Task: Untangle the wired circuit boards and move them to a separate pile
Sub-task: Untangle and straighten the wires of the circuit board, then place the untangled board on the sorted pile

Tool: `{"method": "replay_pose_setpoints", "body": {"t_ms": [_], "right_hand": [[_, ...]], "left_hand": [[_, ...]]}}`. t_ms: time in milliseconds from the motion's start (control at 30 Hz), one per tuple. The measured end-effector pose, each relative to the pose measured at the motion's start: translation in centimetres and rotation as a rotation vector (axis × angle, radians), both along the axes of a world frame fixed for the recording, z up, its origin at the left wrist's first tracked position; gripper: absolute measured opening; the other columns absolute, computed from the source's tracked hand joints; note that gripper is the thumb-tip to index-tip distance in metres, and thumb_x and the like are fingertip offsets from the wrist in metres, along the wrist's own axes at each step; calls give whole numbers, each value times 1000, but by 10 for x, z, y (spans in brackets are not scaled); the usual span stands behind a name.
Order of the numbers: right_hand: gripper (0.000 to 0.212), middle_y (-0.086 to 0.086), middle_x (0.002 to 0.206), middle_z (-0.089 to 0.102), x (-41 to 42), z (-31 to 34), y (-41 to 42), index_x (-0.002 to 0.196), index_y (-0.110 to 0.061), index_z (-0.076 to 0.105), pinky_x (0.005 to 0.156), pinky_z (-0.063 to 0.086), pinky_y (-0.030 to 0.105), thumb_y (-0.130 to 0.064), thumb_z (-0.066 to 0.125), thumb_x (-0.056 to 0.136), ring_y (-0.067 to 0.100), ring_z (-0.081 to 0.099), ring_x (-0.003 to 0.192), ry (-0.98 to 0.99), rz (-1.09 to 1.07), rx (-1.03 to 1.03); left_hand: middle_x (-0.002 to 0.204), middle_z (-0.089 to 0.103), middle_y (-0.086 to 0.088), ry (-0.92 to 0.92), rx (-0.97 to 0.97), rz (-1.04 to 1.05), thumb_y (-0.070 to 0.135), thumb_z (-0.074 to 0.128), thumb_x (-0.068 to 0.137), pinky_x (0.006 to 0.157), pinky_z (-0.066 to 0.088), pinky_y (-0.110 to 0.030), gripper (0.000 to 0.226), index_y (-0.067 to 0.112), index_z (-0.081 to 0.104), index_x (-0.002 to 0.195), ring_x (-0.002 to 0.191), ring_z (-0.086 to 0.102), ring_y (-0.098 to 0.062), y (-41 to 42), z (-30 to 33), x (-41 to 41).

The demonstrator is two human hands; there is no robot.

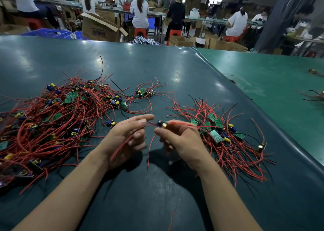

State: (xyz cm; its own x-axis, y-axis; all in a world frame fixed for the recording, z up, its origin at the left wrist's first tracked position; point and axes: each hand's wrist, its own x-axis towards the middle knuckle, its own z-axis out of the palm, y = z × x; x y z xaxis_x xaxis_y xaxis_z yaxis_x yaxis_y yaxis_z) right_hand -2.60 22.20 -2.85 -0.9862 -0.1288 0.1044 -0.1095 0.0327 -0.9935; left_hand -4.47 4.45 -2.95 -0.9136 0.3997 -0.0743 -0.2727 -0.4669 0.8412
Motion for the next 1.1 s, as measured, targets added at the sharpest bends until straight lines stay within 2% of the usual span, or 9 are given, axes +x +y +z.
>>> {"method": "replay_pose_setpoints", "body": {"t_ms": [167, 333, 467, 567, 667, 767, 867, 1000, 1100], "right_hand": [[18, -2, 52, 57, -6, 9, 11, 72, -13, 63, 34, 36, 18, -18, 75, 84, 9, 47, 39, 70, -434, -301], [23, -7, 49, 45, -12, 6, 13, 77, -14, 57, 32, 28, 13, -30, 71, 86, 1, 38, 36, -291, -562, -756], [16, -5, 50, 51, -12, -1, 5, 80, -10, 62, 34, 31, 15, -20, 68, 90, 4, 44, 39, -288, -481, -571], [13, 1, 61, 62, -14, -2, -1, 81, -8, 64, 41, 45, 19, -15, 67, 91, 10, 59, 51, -247, -433, -382], [10, 5, 74, 61, -20, -2, 2, 83, -7, 64, 57, 56, 19, -11, 65, 92, 15, 62, 71, -291, -419, -417], [15, 4, 77, 54, -26, -1, 12, 79, -9, 61, 56, 54, 16, -8, 61, 94, 13, 56, 73, -259, -499, -404], [7, 4, 87, 55, -29, -6, 23, 101, -5, 58, 54, 56, 18, -9, 60, 95, 19, 59, 84, -224, -599, -381], [9, 4, 82, 62, -27, -6, 30, 87, -7, 63, 45, 53, 21, -10, 60, 95, 17, 65, 67, -210, -604, -335], [22, -1, 66, 69, -25, -14, 22, 73, -13, 68, 47, 48, 23, -13, 60, 93, 15, 62, 53, -114, -551, -22]], "left_hand": [[44, 29, 8, -98, 293, 140, 32, 51, 87, 35, 21, -16, 32, 8, 66, 102, 37, 22, -4, -13, 7, -3], [50, 26, 5, -72, 235, 194, 33, 51, 84, 41, 15, -21, 32, 8, 65, 98, 41, 19, -8, -9, 5, -1], [53, 26, 4, -45, 185, 176, 29, 51, 83, 39, 20, -21, 33, 6, 66, 100, 43, 19, -9, -7, 3, 2], [53, 27, 3, -34, 174, 183, 28, 53, 80, 40, 20, -21, 34, 5, 69, 100, 44, 18, -10, -9, 3, 3], [53, 30, 2, -22, 162, 184, 25, 53, 80, 40, 22, -21, 36, 4, 72, 102, 44, 20, -10, -11, 3, 4], [54, 34, 1, 0, 147, 136, 23, 53, 79, 41, 26, -22, 38, 4, 70, 107, 44, 23, -11, -11, 2, 8], [56, 37, 0, 44, 73, 118, 21, 58, 76, 41, 28, -22, 33, 7, 71, 103, 45, 25, -11, -8, -2, 13], [51, 40, 2, 199, -182, 251, 16, 60, 81, 40, 24, -15, 18, 6, 70, 92, 40, 28, -8, -2, -9, 20], [55, 60, 0, 590, -698, 390, 13, 67, 90, 48, 41, -24, 9, 8, 71, 83, 49, 50, -10, 0, -14, 29]]}}
